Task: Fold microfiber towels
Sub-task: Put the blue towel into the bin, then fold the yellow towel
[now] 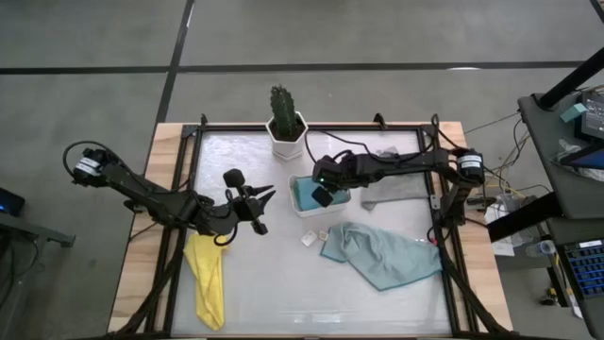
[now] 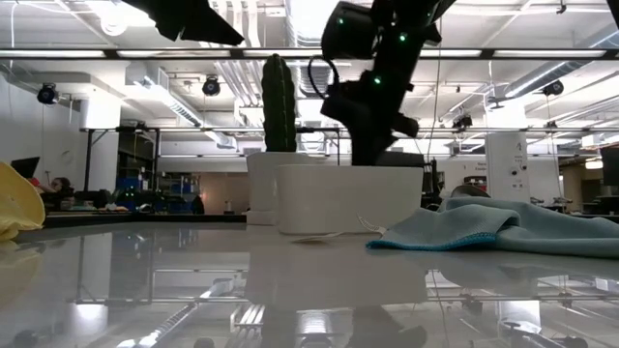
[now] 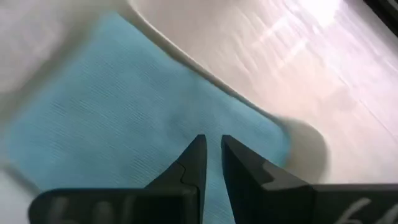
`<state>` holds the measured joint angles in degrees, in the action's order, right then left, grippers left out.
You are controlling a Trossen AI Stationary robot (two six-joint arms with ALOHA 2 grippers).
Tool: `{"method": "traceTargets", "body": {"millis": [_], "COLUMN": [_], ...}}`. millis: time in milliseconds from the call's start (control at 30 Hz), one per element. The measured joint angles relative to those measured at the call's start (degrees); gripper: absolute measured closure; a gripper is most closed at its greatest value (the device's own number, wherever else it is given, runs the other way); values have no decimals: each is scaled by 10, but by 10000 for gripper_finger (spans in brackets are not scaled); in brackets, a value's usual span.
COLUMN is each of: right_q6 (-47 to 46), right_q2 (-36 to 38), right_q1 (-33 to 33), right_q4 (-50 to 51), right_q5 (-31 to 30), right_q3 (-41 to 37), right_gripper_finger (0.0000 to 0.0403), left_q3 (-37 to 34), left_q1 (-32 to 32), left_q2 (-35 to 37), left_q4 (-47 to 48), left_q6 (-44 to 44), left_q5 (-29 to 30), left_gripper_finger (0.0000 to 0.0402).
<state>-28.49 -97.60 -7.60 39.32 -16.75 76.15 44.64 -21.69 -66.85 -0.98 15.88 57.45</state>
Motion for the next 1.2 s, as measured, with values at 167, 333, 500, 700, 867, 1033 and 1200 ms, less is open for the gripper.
{"method": "traceTargets", "body": {"millis": [167,333,500,700,867,1033,1200], "right_q6": [17,22,27,54,86,127,151], "right_q2": [0,-8,-52,-70,-25,25,72], "right_q1": [24,37,42,48,81,138,195], "right_q4": [-101,-184,-247,-265,-249,-217,-206], "right_q5": [2,2,2,0,-43,-80,-88], "right_q3": [-4,-12,-16,-14,-14,-24,-62], "right_gripper_finger": [360,360,360,360,360,360,360], "left_q3": [0,0,0,0,0,1,4], "left_q1": [0,0,0,-1,-1,-3,-19], "left_q2": [0,0,0,0,0,-2,-45], "left_q4": [0,0,0,2,-1,2,16], "left_q6": [0,0,0,0,-6,-68,-188], "left_q5": [0,0,0,0,0,-5,-57], "left_gripper_finger": [350,350,350,350,350,350,350]}}
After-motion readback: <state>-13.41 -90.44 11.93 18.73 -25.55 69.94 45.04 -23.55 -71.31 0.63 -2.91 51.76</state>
